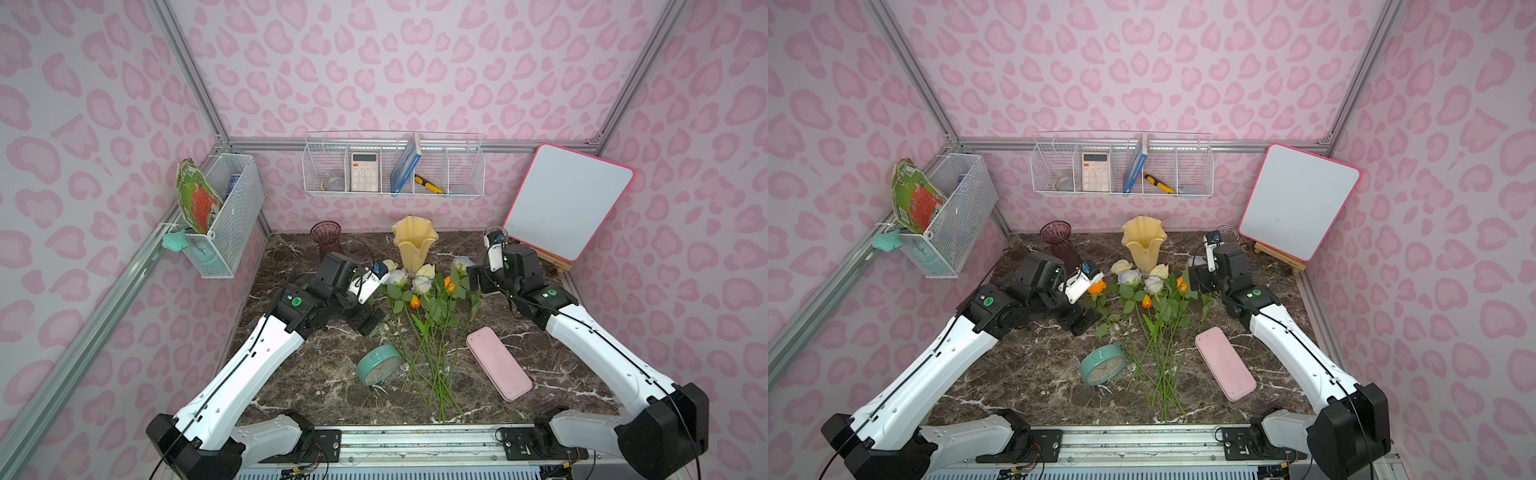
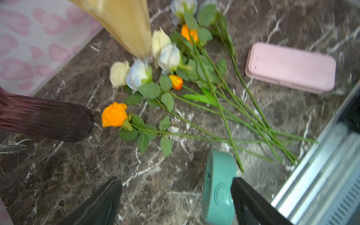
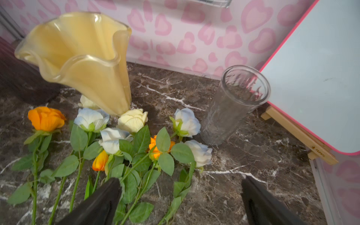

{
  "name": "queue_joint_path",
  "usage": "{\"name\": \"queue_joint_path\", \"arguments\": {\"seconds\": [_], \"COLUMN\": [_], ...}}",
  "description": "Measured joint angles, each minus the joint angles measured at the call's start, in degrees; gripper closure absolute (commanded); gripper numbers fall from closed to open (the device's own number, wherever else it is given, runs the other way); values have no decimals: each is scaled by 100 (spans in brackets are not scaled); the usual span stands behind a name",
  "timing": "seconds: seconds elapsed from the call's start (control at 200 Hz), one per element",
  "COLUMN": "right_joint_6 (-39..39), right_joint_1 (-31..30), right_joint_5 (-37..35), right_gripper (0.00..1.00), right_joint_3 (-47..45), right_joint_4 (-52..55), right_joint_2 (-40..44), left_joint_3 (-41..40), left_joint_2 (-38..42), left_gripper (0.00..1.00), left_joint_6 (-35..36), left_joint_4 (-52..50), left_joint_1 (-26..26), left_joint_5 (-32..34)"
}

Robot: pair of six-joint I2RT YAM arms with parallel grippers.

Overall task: Arrange the flowers in different vases according to their colors
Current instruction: Move the distractor to the center of the board.

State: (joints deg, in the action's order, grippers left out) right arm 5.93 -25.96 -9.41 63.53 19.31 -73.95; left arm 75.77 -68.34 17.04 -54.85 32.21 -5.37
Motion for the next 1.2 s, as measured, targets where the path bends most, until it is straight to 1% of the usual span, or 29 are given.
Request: {"name": "queue_joint_path", "arguments": {"seconds": [0.2,0.406,0.546,0.796,0.857,0.902,0.957,1.017,1.122,1.202], "right_joint_6": [-372,-765,-929,-1152,-1137,-1084,-1025,-914,-855,-859], "right_joint_1": [-208,-686,-879,-1001,-990,-977,-927,-839,-756,-772], "right_joint_5": [-37,-109,-260,-688,-791,-841,-866,-861,-861,-754], "right_gripper": [0,0,1,0,0,0,0,0,0,0], "right_joint_3": [621,890,1034,951,861,778,634,413,-28,-321], "right_joint_4": [1088,1624,2004,2380,2402,2437,2444,2430,2406,2380], "right_joint_2": [-339,-767,-1132,-1425,-1458,-1471,-1453,-1366,-1156,-1084], "left_joint_3": [-208,-393,-667,-553,-542,-553,-586,-621,-651,-671], "left_joint_2": [2,-525,-870,-1469,-1561,-1609,-1652,-1707,-1821,-1838], "left_gripper": [8,12,16,18,21,24,31,43,57,61], "left_joint_6": [544,778,863,796,769,743,734,734,726,717], "left_joint_4": [-822,-1263,-1379,-1360,-1333,-1320,-1294,-1261,-1182,-1169], "left_joint_1": [525,990,1060,1056,1056,1056,1056,1056,1056,1054], "left_joint_5": [-37,-83,15,361,415,455,461,483,544,542]}}
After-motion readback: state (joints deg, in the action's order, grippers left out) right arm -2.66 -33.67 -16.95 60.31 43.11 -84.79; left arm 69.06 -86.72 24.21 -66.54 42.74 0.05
